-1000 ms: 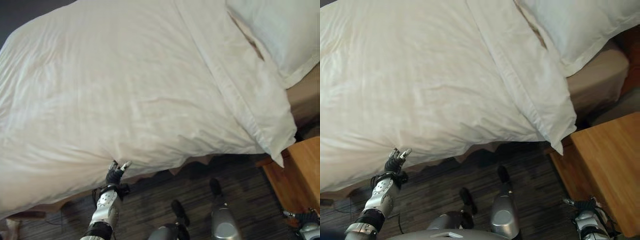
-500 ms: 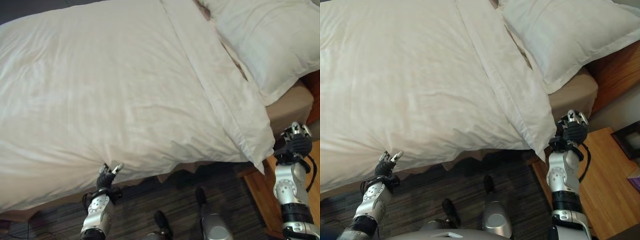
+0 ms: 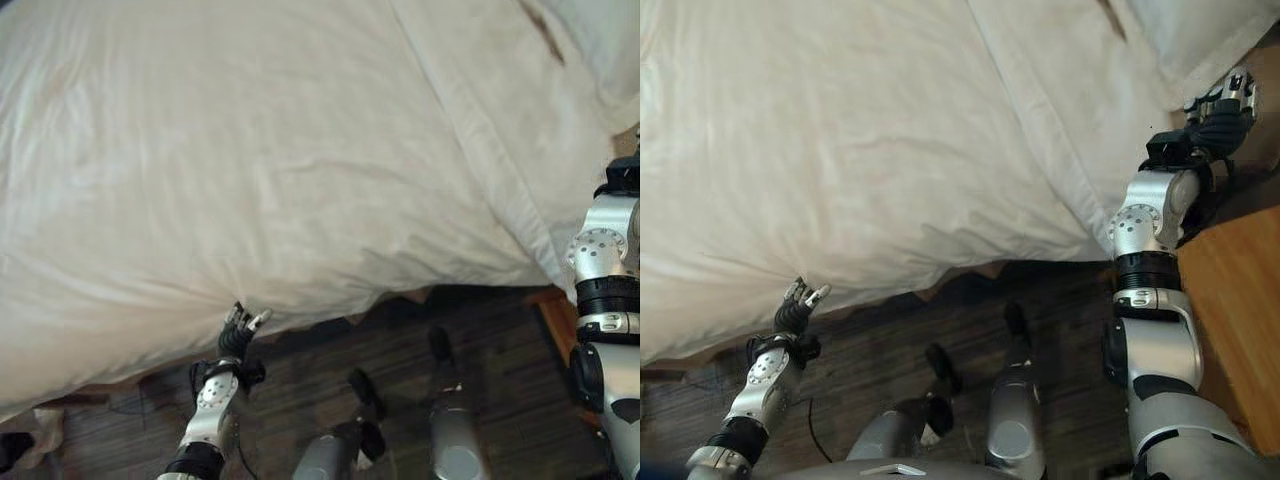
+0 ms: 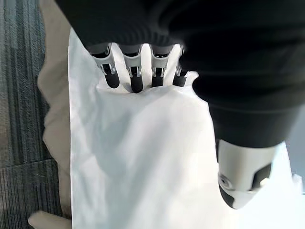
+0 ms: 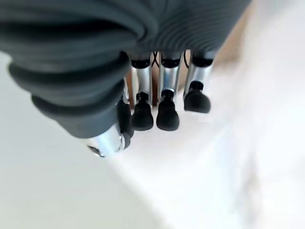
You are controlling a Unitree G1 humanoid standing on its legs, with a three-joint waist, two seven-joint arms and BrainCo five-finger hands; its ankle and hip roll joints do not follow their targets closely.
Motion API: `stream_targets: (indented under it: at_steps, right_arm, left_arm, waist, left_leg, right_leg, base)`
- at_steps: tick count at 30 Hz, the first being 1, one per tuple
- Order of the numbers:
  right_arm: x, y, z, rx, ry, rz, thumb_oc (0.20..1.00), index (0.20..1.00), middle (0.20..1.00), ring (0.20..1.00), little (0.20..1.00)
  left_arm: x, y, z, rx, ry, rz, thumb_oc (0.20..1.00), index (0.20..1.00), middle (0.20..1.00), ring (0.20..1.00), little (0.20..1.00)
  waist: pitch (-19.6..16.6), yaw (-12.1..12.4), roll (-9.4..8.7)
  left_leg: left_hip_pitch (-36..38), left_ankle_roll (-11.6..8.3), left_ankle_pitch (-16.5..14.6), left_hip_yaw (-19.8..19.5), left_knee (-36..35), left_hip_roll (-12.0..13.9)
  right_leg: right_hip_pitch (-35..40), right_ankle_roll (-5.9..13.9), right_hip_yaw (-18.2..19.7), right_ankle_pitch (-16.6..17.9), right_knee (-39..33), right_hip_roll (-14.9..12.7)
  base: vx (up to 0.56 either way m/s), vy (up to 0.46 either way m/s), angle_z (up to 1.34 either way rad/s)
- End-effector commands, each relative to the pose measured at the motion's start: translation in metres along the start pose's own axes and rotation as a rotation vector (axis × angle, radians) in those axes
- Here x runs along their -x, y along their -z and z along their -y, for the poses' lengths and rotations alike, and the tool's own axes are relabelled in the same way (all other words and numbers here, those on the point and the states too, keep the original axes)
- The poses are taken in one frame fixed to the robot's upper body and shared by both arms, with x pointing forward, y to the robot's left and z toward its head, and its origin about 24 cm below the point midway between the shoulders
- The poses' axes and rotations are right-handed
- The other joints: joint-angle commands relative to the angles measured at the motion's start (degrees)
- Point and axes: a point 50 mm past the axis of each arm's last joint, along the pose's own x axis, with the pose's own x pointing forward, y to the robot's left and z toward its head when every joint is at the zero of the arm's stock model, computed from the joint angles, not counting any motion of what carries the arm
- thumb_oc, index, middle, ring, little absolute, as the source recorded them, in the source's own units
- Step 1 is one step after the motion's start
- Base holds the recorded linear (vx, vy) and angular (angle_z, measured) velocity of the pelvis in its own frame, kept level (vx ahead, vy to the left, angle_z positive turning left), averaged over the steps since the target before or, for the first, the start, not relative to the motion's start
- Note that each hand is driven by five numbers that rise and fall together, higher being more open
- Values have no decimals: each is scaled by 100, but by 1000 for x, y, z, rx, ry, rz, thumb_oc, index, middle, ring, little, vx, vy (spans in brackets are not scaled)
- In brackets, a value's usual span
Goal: Making the bed.
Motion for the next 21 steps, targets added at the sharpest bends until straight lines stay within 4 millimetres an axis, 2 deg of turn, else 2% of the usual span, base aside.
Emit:
stream_targets:
  at_steps: [1,2,4,6,8,9,10,12,13,14,16,17,19,20,21]
  right_arm:
    - [6,29,4,-3,-3,-141,200,200,200,200,200]
    - [6,29,4,-4,-5,-142,200,200,200,200,200]
    - [34,72,44,18,95,-302,200,200,200,200,200]
    - [70,106,89,56,215,-455,200,200,200,200,200]
    - [117,125,146,89,369,-582,200,200,200,200,200]
    - [132,123,171,112,434,-607,200,200,200,200,200]
    - [132,123,171,112,434,-607,200,200,200,200,200]
    - [149,109,211,167,546,-615,200,200,200,200,200]
    - [163,98,234,258,579,-639,200,200,200,200,200]
    - [164,98,235,260,579,-641,200,200,200,200,200]
    - [179,78,263,530,527,-707,200,200,200,200,200]
    - [180,78,263,532,527,-709,200,200,200,200,200]
    - [189,64,272,739,384,-754,200,200,200,200,200]
    - [189,64,272,741,384,-755,200,200,200,200,200]
    - [195,65,266,841,262,-784,840,840,840,840,840]
  left_arm:
    - [-26,-38,56,93,191,114,1000,1000,1000,1000,1000]
    - [-26,-38,55,93,190,114,1000,1000,1000,1000,1000]
    - [-31,-40,57,136,168,111,1000,1000,1000,1000,1000]
    - [-33,-40,63,159,168,104,1000,1000,1000,1000,1000]
    - [-34,-35,68,206,151,83,1000,1000,1000,1000,1000]
    - [-34,-32,64,220,132,74,1000,1000,1000,1000,1000]
    - [-34,-32,64,220,131,74,1000,1000,1000,1000,1000]
    - [-32,-26,54,240,97,56,1000,1000,1000,1000,1000]
    - [-30,-22,49,239,82,43,1000,1000,1000,1000,1000]
    - [-29,-21,49,239,81,42,1000,1000,1000,1000,1000]
    - [-25,-15,40,222,59,30,1000,1000,1000,1000,1000]
    - [-24,-15,40,222,58,29,1000,1000,1000,1000,1000]
    - [-18,-8,35,186,61,18,1000,1000,1000,1000,1000]
    - [-17,-8,34,185,60,17,1000,1000,1000,1000,1000]
    - [-10,7,38,138,82,-38,1000,1000,1000,1000,1000]
  waist:
    - [365,-62,231]
    - [359,-65,217]
    - [369,-93,212]
    - [337,-131,168]
    - [280,-228,82]
    - [248,-285,17]
    - [244,-288,13]
    - [166,-376,-76]
    - [101,-420,-170]
    - [100,-428,-181]
    - [-84,-464,-389]
    - [-82,-470,-402]
    - [-293,-508,-615]
    - [-297,-511,-628]
    - [-454,-503,-761]
  left_leg:
    - [59,-523,21,-442,75,519]
    - [32,-523,71,-435,73,519]
    - [-34,-519,78,-463,73,515]
    - [-39,-513,65,-523,73,505]
    - [40,-499,-47,-589,73,496]
    - [60,-497,-20,-632,73,492]
    - [55,-498,-11,-633,73,491]
    - [174,-486,-106,-678,73,487]
    - [266,-469,-133,-694,73,489]
    - [257,-471,-90,-692,73,488]
    - [486,-458,-159,-718,73,509]
    - [481,-461,-122,-715,73,508]
    - [772,-447,-182,-760,73,560]
    - [760,-450,-149,-757,73,559]
    - [931,-437,-154,-806,73,603]
  right_leg:
    - [-169,118,-176,-232,120,141]
    - [-194,104,-170,-180,109,143]
    - [-246,101,-166,-170,113,145]
    - [-248,91,-190,-165,115,158]
    - [-159,95,-218,-232,132,150]
    - [-120,76,-228,-202,121,143]
    - [-123,74,-228,-194,118,142]
    - [-4,75,-259,-274,134,132]
    - [95,56,-306,-300,134,140]
    - [92,43,-305,-258,122,138]
    - [385,31,-414,-344,125,183]
    - [386,20,-411,-307,113,182]
    - [745,1,-520,-393,120,244]
    - [738,-9,-516,-360,108,243]
    - [943,-38,-573,-401,126,274]
  base:
    - [-60,-3,-12]
    - [-33,0,-12]
    - [-40,-21,-15]
    - [-19,-20,-3]
    - [27,-22,8]
    - [7,-33,5]
    - [-16,-24,9]
    - [30,9,17]
    - [6,-9,21]
    - [2,-15,20]
    - [36,-20,16]
    - [46,-23,15]
    - [64,-25,7]
    - [74,-47,2]
    - [62,-52,-1]
